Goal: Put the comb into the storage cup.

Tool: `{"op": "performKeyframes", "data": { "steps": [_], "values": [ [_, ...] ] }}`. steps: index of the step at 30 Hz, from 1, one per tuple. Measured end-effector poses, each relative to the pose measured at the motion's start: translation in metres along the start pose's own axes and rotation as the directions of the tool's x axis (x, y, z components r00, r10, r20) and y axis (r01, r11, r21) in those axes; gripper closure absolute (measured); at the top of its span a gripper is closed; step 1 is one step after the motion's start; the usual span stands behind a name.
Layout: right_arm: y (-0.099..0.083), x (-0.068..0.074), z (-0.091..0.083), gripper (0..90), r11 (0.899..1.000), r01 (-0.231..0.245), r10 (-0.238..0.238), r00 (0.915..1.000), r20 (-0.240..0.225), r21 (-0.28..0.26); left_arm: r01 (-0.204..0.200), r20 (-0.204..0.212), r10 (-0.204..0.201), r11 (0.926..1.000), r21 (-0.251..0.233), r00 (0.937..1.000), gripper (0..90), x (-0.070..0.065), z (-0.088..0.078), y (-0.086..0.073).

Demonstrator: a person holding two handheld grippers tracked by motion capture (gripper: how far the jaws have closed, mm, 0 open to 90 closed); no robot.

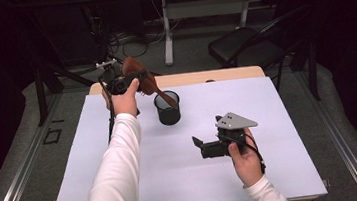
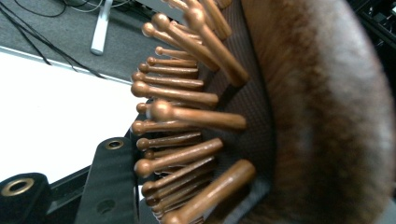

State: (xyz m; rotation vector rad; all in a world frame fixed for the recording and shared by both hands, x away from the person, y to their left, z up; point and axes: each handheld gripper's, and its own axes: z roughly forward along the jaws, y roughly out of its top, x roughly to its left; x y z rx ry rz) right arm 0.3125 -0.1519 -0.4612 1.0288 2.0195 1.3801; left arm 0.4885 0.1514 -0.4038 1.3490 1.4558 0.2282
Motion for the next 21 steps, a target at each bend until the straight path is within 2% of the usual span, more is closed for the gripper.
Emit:
{"op": "performKeyframes", "data": {
  "steps": [13, 21],
  "values": [
    [-0.001, -0.001, -0.001, 0.0, 1.0, -0.002, 0.002, 1.0, -0.002, 0.002, -0.01, -0.016, 0.01, 0.9999, 0.01, 0.9998, 48.6, 0.001, 0.015, -0.007],
    [-0.001, -0.002, -0.001, 0.0, 1.0, -0.002, 0.002, 1.0, 0.002, 0.003, -0.011, -0.023, 0.012, 0.9997, 0.02, 0.9997, 48.6, 0.005, 0.019, -0.011]
  ]
}}
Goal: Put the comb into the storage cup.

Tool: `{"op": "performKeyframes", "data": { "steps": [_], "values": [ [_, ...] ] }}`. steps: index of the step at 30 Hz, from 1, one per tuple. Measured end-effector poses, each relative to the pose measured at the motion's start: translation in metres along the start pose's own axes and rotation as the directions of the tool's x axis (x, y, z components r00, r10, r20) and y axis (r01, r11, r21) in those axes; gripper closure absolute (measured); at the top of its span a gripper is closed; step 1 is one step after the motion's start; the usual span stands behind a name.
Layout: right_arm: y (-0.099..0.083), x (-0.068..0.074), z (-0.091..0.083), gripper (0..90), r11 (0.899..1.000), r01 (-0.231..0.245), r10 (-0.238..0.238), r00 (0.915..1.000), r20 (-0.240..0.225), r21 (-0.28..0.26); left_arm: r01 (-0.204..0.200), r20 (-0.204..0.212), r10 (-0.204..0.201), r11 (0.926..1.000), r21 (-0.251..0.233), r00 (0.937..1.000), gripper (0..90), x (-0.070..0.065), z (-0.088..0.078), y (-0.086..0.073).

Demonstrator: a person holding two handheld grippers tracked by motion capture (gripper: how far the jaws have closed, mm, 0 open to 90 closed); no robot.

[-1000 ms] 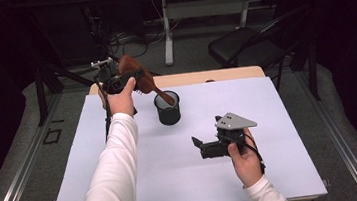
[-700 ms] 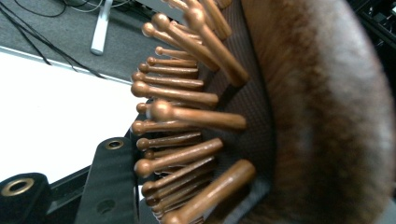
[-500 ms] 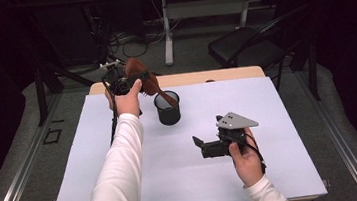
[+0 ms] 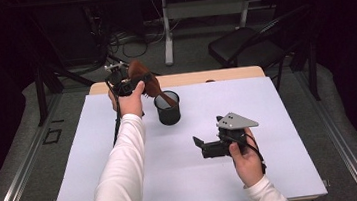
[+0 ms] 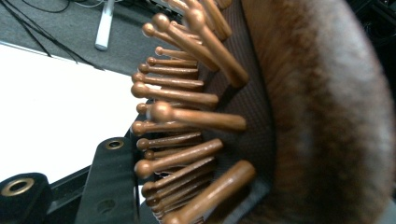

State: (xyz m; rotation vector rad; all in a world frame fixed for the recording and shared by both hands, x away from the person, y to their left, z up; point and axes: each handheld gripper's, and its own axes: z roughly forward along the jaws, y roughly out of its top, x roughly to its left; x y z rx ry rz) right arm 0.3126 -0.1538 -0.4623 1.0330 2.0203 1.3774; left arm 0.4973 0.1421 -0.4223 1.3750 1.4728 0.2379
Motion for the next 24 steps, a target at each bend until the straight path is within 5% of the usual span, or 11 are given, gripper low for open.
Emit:
{"op": "performKeyframes", "data": {
  "steps": [24],
  "values": [
    [-0.001, 0.0, 0.002, 0.0, 1.0, 0.002, -0.002, 1.0, -0.006, 0.006, 0.003, -0.012, -0.003, 0.9996, 0.029, 0.9999, 48.5, 0.008, 0.01, -0.016]
  ]
}}
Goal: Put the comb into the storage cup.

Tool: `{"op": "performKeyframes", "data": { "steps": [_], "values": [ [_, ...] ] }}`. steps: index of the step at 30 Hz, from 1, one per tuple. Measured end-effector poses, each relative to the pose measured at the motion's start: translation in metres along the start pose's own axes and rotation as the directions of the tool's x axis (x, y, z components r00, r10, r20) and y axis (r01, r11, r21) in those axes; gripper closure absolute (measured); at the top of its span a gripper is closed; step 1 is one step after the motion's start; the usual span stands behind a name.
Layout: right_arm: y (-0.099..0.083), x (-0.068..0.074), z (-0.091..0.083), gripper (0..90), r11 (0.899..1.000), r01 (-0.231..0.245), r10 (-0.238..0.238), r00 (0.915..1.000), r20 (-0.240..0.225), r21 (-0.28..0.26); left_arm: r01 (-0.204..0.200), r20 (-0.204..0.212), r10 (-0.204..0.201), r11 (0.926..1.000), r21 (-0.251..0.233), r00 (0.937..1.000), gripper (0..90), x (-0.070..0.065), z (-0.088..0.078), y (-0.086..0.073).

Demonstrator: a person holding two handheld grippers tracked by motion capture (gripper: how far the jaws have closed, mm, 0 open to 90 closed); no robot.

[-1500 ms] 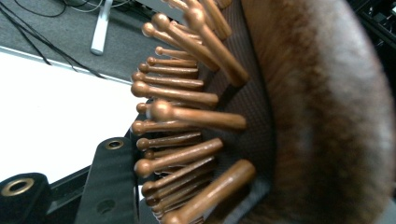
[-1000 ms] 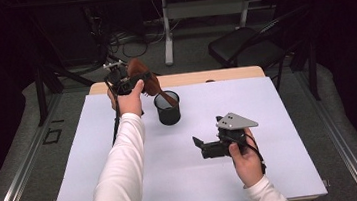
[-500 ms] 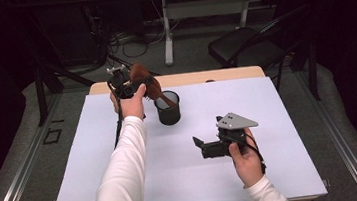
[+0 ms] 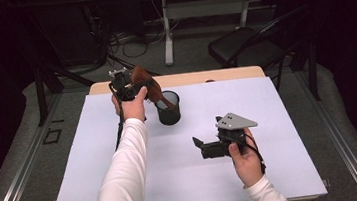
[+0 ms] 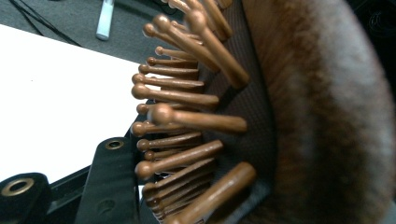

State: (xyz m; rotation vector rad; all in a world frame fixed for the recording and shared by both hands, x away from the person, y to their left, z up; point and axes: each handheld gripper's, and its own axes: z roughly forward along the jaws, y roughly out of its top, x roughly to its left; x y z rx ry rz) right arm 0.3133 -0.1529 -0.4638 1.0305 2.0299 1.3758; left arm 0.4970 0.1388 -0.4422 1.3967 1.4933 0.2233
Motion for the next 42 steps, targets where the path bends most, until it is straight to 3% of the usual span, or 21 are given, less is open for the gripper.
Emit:
{"op": "performKeyframes", "data": {
  "steps": [17, 42],
  "values": [
    [-0.001, 0.001, 0.001, 0.0, 1.0, -0.003, 0.003, 1.0, -0.001, 0.007, -0.006, -0.002, 0.006, 0.9999, 0.013, 1.0, 48.4, 0.006, 0.006, -0.009],
    [-0.001, 0.0, 0.001, 0.0, 1.0, -0.006, 0.006, 1.0, -0.003, 0.004, -0.001, 0.01, 0.001, 1.0, -0.002, 0.9999, 47.8, 0.01, 0.007, -0.011]
  ]
}}
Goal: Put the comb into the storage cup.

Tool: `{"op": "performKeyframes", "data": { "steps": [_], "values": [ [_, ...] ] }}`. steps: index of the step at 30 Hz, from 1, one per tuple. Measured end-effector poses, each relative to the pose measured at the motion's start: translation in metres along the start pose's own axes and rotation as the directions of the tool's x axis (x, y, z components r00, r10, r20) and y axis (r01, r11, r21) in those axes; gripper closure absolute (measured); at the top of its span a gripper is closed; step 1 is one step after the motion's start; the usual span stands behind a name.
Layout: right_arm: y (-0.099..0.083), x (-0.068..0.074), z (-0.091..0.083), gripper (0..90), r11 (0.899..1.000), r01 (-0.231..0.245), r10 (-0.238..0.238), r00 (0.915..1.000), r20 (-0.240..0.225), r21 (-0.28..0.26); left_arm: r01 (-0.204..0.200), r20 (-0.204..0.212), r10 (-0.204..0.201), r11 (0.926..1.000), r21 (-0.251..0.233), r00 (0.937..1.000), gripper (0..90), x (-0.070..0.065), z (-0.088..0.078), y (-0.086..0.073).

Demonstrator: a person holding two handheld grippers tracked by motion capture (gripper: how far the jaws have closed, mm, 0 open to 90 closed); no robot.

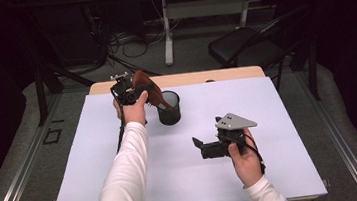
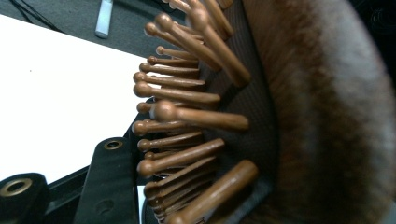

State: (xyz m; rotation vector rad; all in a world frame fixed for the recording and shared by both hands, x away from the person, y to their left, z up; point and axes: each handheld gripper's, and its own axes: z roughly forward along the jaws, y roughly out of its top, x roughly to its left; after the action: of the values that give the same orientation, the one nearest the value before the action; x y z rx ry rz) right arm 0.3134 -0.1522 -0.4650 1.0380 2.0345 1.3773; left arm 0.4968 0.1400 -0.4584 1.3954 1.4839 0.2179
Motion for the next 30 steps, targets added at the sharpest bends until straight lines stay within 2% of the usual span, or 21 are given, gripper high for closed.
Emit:
{"op": "performKeyframes", "data": {
  "steps": [17, 26, 30],
  "values": [
    [-0.001, 0.001, 0.001, 0.0, 1.0, 0.006, -0.006, 1.0, -0.001, 0.003, -0.001, 0.026, 0.002, 0.9996, -0.029, 0.9997, 46.0, 0.006, -0.001, -0.005],
    [-0.001, 0.002, 0.002, 0.0, 1.0, 0.003, -0.003, 1.0, -0.003, 0.006, -0.006, 0.034, 0.007, 0.9996, -0.026, 0.9994, 45.5, 0.009, -0.004, -0.006],
    [-0.001, 0.002, 0.002, 0.0, 1.0, 0.005, -0.005, 1.0, -0.003, 0.006, 0.008, 0.041, -0.007, 0.9995, -0.03, 0.9991, 45.2, 0.011, -0.005, -0.007]
  ]
}}
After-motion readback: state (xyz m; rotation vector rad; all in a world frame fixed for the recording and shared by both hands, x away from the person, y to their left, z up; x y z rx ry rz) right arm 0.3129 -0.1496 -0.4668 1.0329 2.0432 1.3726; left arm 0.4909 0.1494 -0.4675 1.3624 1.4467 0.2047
